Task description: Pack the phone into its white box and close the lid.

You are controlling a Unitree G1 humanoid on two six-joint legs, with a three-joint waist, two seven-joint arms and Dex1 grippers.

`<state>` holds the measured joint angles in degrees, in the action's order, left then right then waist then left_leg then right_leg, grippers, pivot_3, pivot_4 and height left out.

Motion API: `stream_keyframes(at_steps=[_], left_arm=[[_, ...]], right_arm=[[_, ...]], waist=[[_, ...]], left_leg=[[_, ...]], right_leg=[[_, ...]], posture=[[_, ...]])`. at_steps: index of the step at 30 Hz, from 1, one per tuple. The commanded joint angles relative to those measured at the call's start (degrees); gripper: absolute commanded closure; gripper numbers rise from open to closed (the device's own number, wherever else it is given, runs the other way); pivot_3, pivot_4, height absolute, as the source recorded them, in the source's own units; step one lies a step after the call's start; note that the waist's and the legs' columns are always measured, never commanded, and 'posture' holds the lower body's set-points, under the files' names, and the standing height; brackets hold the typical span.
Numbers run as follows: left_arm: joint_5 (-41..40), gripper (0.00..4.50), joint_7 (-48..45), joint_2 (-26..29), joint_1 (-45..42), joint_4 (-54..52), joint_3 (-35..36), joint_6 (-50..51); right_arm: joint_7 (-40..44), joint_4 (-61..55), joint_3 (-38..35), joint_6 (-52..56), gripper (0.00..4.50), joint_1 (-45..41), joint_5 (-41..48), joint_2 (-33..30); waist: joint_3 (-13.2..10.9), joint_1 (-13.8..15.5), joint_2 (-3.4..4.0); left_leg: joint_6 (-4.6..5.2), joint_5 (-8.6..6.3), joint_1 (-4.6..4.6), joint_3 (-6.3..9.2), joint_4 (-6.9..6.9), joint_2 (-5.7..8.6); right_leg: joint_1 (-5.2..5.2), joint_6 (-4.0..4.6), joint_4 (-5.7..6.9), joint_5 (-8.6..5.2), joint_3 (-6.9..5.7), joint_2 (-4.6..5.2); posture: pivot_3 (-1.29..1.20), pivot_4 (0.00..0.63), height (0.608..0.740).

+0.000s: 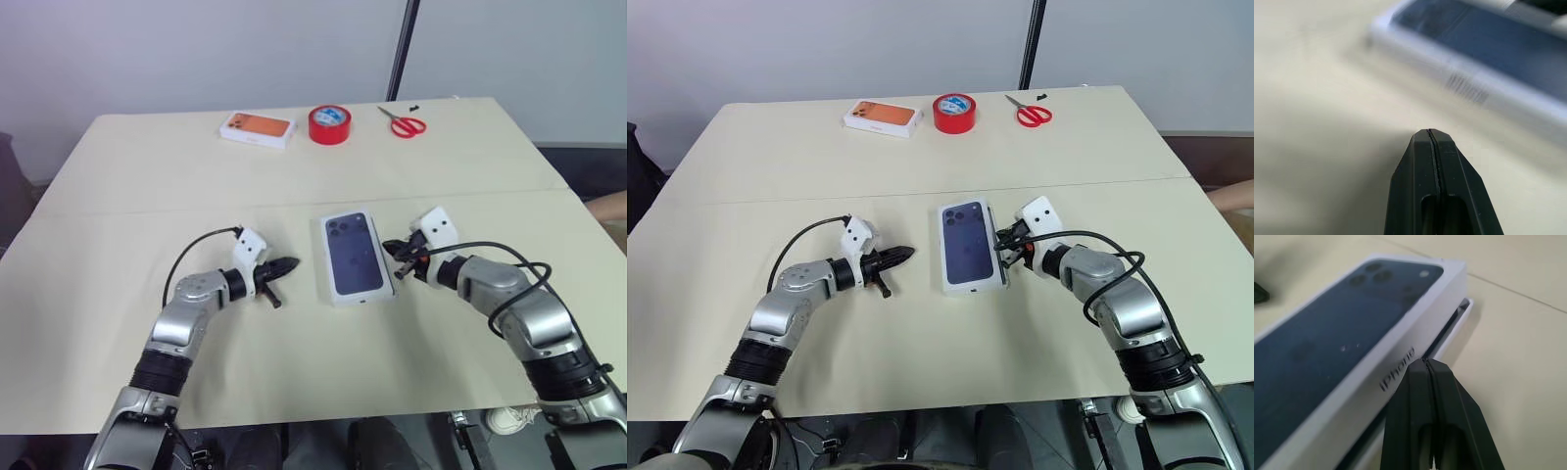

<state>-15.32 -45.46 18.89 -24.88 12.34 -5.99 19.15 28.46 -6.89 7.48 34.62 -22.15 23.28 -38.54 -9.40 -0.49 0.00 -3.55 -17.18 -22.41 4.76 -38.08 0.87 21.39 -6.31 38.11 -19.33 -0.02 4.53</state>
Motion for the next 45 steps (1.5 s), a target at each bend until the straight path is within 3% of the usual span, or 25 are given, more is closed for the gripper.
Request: stream_keyframes(at_steps=[1,10,25,33,39,41,45], left_arm=[[-0.6,4.50,-1.0,-2.5,-2.2,0.1,-2.2,3.3],[0.6,4.50,-0.3,-8.6,-6.2,-1.0,-5.7,5.1],[1.9,4.50,0.2,-7.6,-4.7,-5.3,-6.0,6.1],[1.3,4.50,0.8,-6.6,-4.4,-4.7,-3.8,6.1],[-2.3,4.50,4.0,-9.7,-9.4,-2.7,1.8,5.9],[-4.1,4.50,5.4,-11.5,-12.0,-1.5,3.7,7.3],[-1.1,4.50,6.0,-13.2,-14.7,3.0,0.6,6.0]], right_arm=[[2.9,-1.4,0.6,-1.1,4.45,-0.4,-3.4,-1.4],[6.9,-3.3,-0.7,-0.6,4.45,1.2,-6.6,-2.9],[8.1,-3.4,-0.6,-1.3,4.45,1.9,-10.4,-2.2],[10.6,-2.1,-1.3,-3.5,4.45,3.3,-14.5,-5.5],[9.2,0.4,-8.1,-4.4,4.45,-1.0,-11.1,-2.7],[12.6,-1.7,-8.5,-4.8,4.45,-1.2,-8.6,-2.3],[15.7,-5.7,-6.5,-4.0,4.45,-0.1,-6.7,-1.1]], waist=[[0.0,0.0,-0.01],[0.0,-0.1,-0.02],[0.0,-0.2,-0.05],[0.0,-0.2,-0.05],[0.0,-0.2,-0.07],[0.0,-0.1,-0.09],[-0.1,-0.2,-0.10]], left_leg=[[0.01,0.00,0.00,0.01,-0.03,0.04],[-0.04,0.02,0.00,0.01,-0.04,0.12],[-0.06,0.04,-0.01,0.01,-0.04,0.14],[-0.06,0.04,-0.01,0.00,-0.04,0.15],[-0.08,0.04,-0.01,0.00,-0.05,0.13],[-0.08,0.04,-0.01,0.00,-0.07,0.14],[-0.07,0.04,-0.01,0.02,-0.06,0.16]], right_leg=[[-0.02,0.00,0.00,0.00,-0.01,0.02],[-0.03,-0.01,0.01,-0.01,0.01,0.07],[-0.02,-0.02,0.00,-0.01,0.01,0.10],[-0.01,-0.02,0.00,-0.01,0.02,0.10],[-0.01,-0.02,0.01,-0.01,0.01,0.10],[-0.02,-0.02,0.01,-0.01,0.01,0.10],[-0.05,-0.04,-0.02,-0.02,-0.03,0.10]], posture=[[0.00,0.150,0.740],[0.00,0.150,0.740],[0.00,0.150,0.740],[0.00,0.150,0.740],[0.00,0.150,0.740],[0.00,0.150,0.740],[0.00,0.150,0.740]])
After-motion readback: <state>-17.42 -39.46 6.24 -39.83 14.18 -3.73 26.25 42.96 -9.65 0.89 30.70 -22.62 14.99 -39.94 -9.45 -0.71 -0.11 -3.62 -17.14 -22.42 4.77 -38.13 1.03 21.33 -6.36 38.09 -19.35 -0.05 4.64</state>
